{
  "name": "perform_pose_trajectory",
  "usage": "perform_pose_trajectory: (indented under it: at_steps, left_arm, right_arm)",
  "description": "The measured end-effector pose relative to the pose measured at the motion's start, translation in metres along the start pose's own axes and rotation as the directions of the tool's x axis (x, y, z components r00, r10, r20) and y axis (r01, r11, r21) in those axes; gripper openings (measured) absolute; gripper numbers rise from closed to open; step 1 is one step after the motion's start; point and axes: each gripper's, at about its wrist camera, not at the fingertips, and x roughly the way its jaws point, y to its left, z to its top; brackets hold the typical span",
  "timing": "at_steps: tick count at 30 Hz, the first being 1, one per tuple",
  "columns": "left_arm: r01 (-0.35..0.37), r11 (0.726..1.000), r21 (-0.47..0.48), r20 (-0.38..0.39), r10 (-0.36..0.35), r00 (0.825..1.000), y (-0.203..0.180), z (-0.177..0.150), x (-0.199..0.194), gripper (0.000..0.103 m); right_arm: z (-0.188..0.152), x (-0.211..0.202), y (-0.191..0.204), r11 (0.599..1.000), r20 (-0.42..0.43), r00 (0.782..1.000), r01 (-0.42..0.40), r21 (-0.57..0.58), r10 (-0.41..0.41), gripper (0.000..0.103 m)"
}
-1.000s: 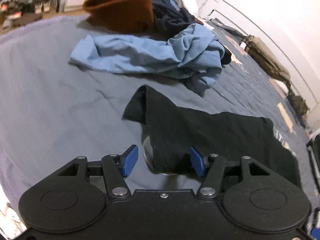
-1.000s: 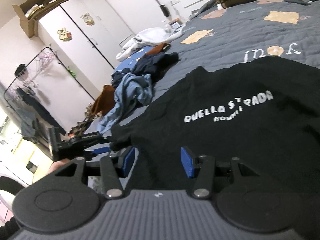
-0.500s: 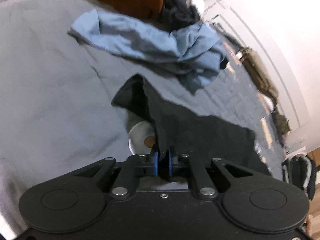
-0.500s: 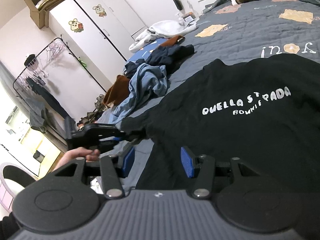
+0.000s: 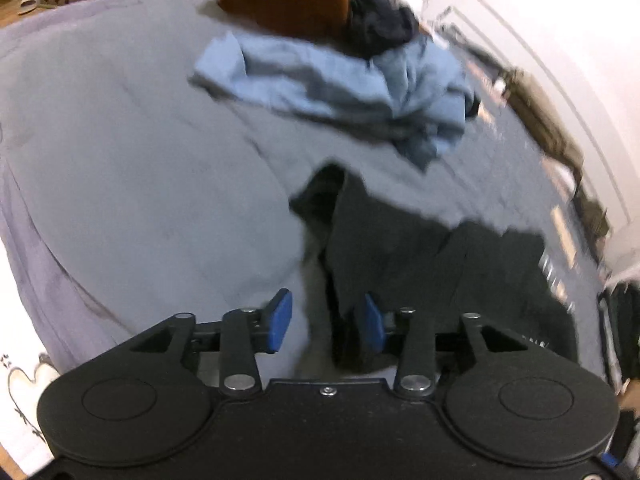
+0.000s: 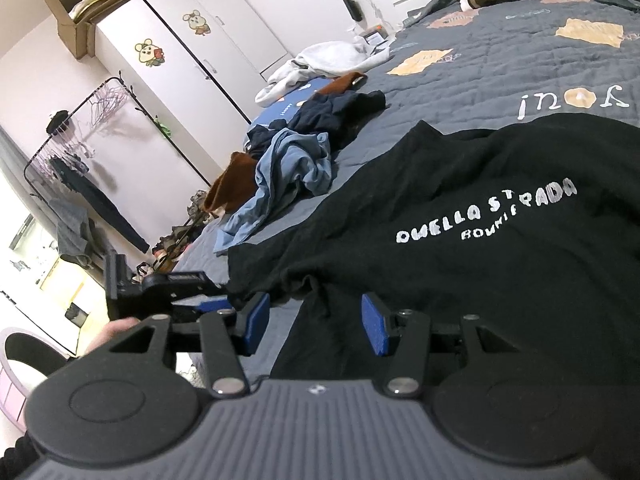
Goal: Fold clothes
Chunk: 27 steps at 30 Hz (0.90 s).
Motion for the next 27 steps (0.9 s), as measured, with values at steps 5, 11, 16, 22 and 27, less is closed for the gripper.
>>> perform_pose_trajectory:
  at_steps: [5,11,16,22,27]
  left_arm:
    - [0.077,0.993,-0.092,0.036,-0.074,0.997,0.008,0.019,0.008,0.059]
    - [0.082,0.987,-0.137,0.049,-0.076,0.996,0.014,0.033,0.033,0.062]
    - [0.154,0.962,-0.225,0.07,-0.141,0.987,0.028,0.037,0.047,0.061]
    - [0.198,0.972,-0.124,0.091,-0.187,0.978,0.014,0.038,0.051,0.01]
    - [0.223,0.961,0.166,0.346,-0.269,0.899,-0.015,0.031,0.015,0.007]
  right_arm:
    - [-0.002,0.002,-0.001,1.0,-0.005,1.0,0.006,0.006,-0.006,0.05]
    - [-0.005,0.005,0.002,1.0,-0.015,1.0,0.005,-0.003,-0.005,0.05]
    - [-0.008,0.008,0.0,1.0,-0.03,1.0,0.008,0.001,-0.008,0.05]
    - [-0.011,0.011,0.0,1.0,-0.043,0.999,0.011,-0.001,-0.011,0.05]
    - [-0.011,0.01,0.001,1.0,-0.04,0.999,0.011,-0.002,-0.011,0.05]
